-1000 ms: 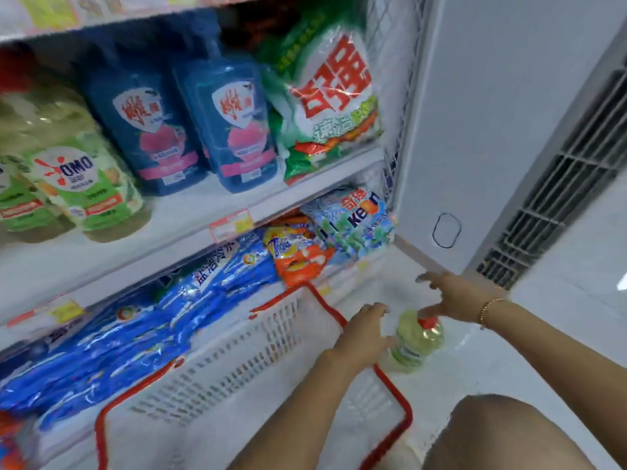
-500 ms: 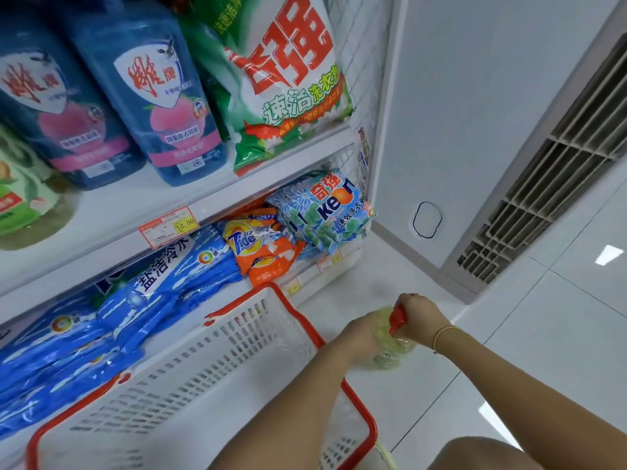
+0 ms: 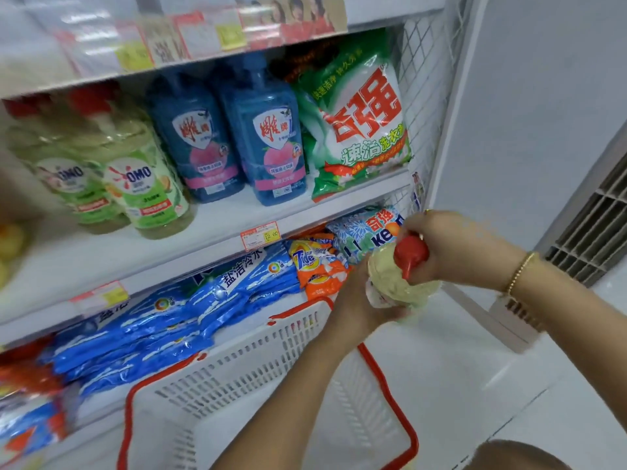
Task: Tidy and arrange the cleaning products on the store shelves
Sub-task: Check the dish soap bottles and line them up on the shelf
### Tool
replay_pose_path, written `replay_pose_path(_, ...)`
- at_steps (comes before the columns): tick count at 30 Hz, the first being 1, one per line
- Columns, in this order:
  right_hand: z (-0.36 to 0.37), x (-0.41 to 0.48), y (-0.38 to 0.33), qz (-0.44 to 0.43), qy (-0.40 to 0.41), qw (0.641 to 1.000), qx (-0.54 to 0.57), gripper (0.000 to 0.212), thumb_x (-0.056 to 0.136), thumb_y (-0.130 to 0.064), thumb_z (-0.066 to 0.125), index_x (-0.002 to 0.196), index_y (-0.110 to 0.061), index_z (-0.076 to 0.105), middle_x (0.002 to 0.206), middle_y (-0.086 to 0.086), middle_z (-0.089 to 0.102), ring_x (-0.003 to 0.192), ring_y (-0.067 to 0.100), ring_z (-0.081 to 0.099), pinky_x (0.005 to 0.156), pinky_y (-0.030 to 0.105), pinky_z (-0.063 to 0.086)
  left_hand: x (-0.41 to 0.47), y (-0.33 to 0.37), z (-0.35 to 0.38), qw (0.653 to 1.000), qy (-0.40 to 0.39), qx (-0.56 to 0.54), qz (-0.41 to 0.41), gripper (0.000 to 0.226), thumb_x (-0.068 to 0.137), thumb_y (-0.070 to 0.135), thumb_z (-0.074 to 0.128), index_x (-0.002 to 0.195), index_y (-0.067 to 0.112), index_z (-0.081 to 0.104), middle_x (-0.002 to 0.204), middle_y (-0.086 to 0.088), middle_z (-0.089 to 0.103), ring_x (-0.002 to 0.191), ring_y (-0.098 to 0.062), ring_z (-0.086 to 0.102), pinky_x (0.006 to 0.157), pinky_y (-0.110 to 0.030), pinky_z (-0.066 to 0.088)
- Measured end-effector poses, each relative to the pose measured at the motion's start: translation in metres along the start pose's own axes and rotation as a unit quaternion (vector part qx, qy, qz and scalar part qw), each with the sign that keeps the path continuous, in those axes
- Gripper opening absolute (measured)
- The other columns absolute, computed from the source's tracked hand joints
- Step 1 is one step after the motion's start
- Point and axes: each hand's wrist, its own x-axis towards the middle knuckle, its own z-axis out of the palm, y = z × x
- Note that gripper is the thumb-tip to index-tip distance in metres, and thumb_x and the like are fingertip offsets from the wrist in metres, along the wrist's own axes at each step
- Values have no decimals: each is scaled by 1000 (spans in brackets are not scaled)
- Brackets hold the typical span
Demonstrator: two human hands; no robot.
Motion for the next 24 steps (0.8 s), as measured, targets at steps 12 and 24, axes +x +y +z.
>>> replay_pose_path(12, -67, 58, -201, -319, 178, 926, 93, 42, 62, -33, 83, 96, -18, 62, 88, -8, 55, 76, 6, 49, 70, 14, 35, -79, 61, -236, 930, 312, 124, 151, 89, 51, 21, 95, 119, 45, 43, 119, 17, 58, 103, 6, 55, 83, -8, 42)
replay_pose_path(24, 21, 171, -316, -291, 177, 878, 336, 41, 80, -11, 73, 118, -19, 60, 92, -17, 48, 72, 10, 55, 70, 8, 43, -99, -6, -378, 904, 415, 93, 29, 87, 47, 8, 95, 121, 27, 52, 110, 13, 64, 99, 10, 59, 85, -12, 49)
